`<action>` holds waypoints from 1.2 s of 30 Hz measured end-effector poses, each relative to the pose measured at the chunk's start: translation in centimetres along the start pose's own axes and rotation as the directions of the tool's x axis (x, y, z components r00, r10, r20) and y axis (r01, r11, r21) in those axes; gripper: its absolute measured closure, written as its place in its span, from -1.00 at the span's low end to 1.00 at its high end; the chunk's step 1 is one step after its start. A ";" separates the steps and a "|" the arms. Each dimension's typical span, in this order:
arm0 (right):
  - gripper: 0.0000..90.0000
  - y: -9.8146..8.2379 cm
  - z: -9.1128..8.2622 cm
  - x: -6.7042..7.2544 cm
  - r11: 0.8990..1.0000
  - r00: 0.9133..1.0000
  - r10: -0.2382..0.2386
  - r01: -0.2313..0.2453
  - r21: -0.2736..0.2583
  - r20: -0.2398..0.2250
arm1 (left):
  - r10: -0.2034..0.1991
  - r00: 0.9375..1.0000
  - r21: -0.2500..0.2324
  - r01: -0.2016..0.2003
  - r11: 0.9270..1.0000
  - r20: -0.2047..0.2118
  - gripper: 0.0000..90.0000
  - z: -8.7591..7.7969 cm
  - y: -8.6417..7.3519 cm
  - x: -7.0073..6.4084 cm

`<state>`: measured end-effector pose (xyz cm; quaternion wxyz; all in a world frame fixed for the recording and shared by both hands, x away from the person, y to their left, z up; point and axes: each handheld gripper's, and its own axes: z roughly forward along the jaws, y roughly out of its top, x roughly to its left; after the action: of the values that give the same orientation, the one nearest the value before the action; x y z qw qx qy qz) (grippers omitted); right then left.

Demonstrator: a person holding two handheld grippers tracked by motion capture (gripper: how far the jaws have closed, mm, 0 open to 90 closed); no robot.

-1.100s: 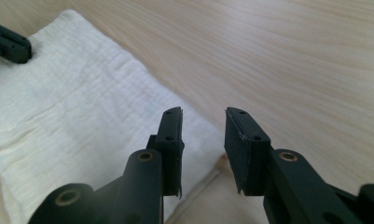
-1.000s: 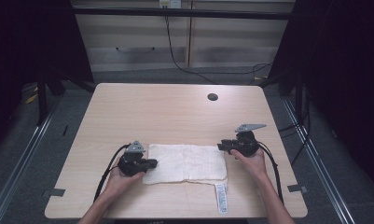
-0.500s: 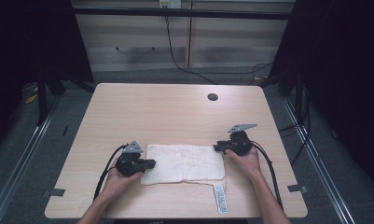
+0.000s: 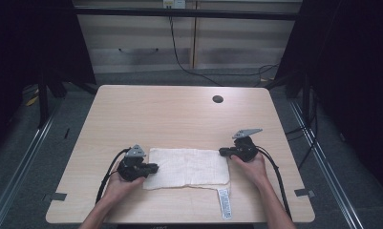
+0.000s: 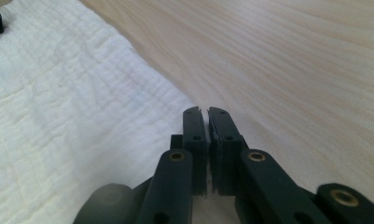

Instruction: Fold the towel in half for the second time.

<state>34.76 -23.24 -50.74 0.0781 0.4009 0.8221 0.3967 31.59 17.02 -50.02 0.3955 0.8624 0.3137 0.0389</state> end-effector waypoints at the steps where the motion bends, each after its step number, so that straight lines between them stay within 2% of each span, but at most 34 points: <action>1: 0.93 0.0 0.0 0.0 1.000 1.000 0.000 0.000 -0.002 -0.001 | 0.003 1.000 -0.008 -0.003 1.000 0.002 0.79 -0.1 0.1 -0.1; 2: 0.93 0.0 0.0 0.0 1.000 1.000 0.003 -0.003 -0.002 0.000 | 0.014 1.000 -0.017 -0.014 1.000 0.012 0.77 -0.4 0.3 0.0; 3: 0.94 0.0 0.1 0.0 1.000 1.000 0.006 -0.006 -0.003 -0.001 | 0.015 1.000 -0.052 -0.014 0.999 0.014 0.75 -0.8 0.5 0.2; 5: 0.94 0.0 0.1 -0.1 1.000 1.000 0.014 -0.014 -0.005 -0.004 | 0.003 1.000 -0.079 -0.003 0.997 -0.002 0.73 -1.4 1.1 0.7; 7: 0.94 0.1 0.2 -0.1 1.000 1.000 0.020 -0.020 -0.011 -0.008 | -0.022 1.000 -0.123 0.020 0.992 -0.015 0.69 -1.9 1.7 1.7; 8: 0.94 0.1 0.2 -0.1 1.000 1.000 0.020 -0.020 -0.011 -0.008 | -0.022 1.000 -0.123 0.020 0.992 -0.015 0.68 -1.9 1.7 1.7; 9: 0.94 0.1 0.3 -0.1 1.000 1.000 0.021 -0.021 -0.013 -0.010 | -0.038 0.998 -0.122 0.033 0.992 -0.041 0.68 -2.0 2.0 2.5; 10: 0.94 0.1 0.4 -0.2 1.000 1.000 0.015 -0.015 -0.015 -0.011 | -0.059 0.997 -0.143 0.051 0.988 -0.052 0.64 -1.9 2.1 3.3; 11: 0.94 0.1 0.4 -0.2 1.000 1.000 0.016 -0.016 -0.015 -0.011 | -0.084 0.995 -0.138 0.077 0.987 -0.048 0.64 -1.7 2.1 3.8; 13: 0.94 0.1 0.4 -0.1 1.000 1.000 0.019 -0.019 -0.015 -0.011 | -0.100 0.992 -0.117 0.090 0.989 -0.079 0.60 -1.0 2.2 4.9; 16: 0.94 0.1 0.5 -0.2 0.999 0.999 0.029 -0.029 -0.018 -0.017 | -0.129 0.990 -0.128 0.121 0.984 -0.060 0.57 -0.1 2.1 5.8; 18: 0.94 0.2 0.5 -0.1 1.000 1.000 0.019 -0.019 -0.014 -0.008 | -0.129 0.990 -0.115 0.122 0.986 -0.052 0.54 0.5 2.0 6.0; 19: 0.94 0.2 0.5 -0.1 1.000 1.000 0.016 -0.016 -0.017 -0.011 | -0.114 0.991 -0.103 0.107 0.989 -0.065 0.51 0.7 2.0 6.0; 22: 0.94 0.2 0.5 0.0 1.000 1.000 0.010 -0.010 -0.012 -0.005 | -0.120 0.992 -0.105 0.114 0.988 -0.049 0.48 0.9 1.9 6.1; 25: 0.94 0.2 0.5 -0.1 1.000 1.000 0.011 -0.011 -0.016 -0.010 | -0.117 0.992 -0.096 0.111 0.989 -0.057 0.48 1.0 2.1 6.0; 27: 0.94 0.2 0.5 -0.1 1.000 1.000 0.015 -0.015 -0.016 -0.013 | -0.129 0.990 -0.102 0.124 0.987 -0.051 0.51 1.1 2.2 6.1; 30: 0.94 0.2 0.6 -0.2 1.000 1.000 0.013 -0.014 -0.019 -0.015 | -0.116 0.992 -0.094 0.111 0.989 -0.054 0.53 1.4 2.3 5.8; 32: 0.94 0.2 0.6 -0.2 1.000 1.000 0.015 -0.015 -0.021 -0.018 | -0.092 0.994 -0.072 0.089 0.993 -0.050 0.52 1.7 2.3 5.6; 36: 0.94 0.2 0.6 -0.2 1.000 1.000 0.015 -0.015 -0.022 -0.015 | -0.077 0.995 -0.058 0.073 0.996 -0.067 0.51 1.8 2.3 5.4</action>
<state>35.26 -22.93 -51.06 0.0733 0.4033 0.8152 0.4092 37.65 17.78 -50.64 0.4094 0.8369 0.3580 0.0622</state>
